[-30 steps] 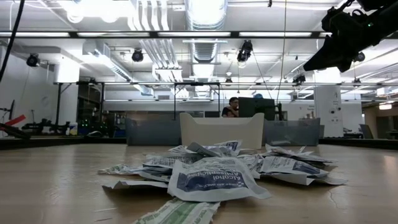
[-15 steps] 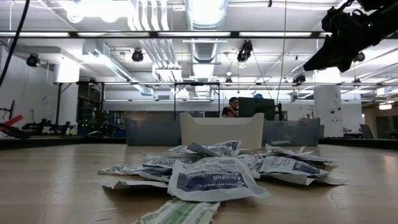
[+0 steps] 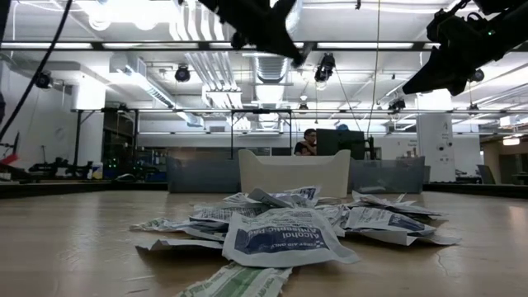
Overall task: Pick & Place First Aid Supplies
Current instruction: Put the blue alcohol pad into the middle gray bin
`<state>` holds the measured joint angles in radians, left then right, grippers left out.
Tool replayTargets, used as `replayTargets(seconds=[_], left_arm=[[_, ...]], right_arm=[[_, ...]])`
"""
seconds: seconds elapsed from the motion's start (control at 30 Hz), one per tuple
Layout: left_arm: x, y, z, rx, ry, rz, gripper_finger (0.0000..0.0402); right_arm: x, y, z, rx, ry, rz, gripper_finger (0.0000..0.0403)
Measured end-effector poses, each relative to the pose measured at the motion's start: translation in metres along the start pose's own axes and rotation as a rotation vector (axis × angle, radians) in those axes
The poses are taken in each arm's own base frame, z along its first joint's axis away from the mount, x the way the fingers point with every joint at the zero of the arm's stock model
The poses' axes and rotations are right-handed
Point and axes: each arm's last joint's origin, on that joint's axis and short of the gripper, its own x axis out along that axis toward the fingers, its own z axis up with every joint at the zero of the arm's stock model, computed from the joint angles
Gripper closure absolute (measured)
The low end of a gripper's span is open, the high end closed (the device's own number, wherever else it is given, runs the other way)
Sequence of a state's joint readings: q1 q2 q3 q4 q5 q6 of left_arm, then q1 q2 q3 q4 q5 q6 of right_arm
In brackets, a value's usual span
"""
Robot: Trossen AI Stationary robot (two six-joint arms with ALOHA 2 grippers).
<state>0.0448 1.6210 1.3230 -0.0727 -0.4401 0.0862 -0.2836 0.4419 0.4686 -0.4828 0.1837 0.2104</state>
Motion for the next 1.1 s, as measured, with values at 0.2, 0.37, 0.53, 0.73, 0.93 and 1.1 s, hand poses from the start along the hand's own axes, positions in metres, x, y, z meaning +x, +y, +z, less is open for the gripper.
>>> replayTargets(seconds=[0.2,0.37,0.53,0.73,0.93,1.1], left_arm=[[0.037,0.046,-0.003,0.101,0.064,0.056,0.0402],[0.071,0.080,-0.005,0.176,0.188,0.099,0.0402],[0.107,0.104,-0.012,0.230,0.325,0.090,0.0401],[0.146,0.121,-0.031,0.256,0.436,0.037,0.0401],[0.171,0.131,-0.052,0.236,0.506,-0.014,0.0401],[0.182,0.136,-0.068,0.202,0.550,-0.009,0.0401]], right_arm=[[0.000,0.000,0.000,0.000,-0.001,-0.001,0.0364],[0.000,0.000,0.000,0.000,-0.001,-0.003,0.0364],[0.000,0.000,0.000,0.000,0.000,-0.002,0.0364],[0.000,0.000,0.000,0.000,0.000,-0.003,0.0364],[0.000,0.000,-0.001,0.000,0.002,-0.003,0.0364],[0.000,0.000,-0.001,0.000,0.002,-0.003,0.0364]])
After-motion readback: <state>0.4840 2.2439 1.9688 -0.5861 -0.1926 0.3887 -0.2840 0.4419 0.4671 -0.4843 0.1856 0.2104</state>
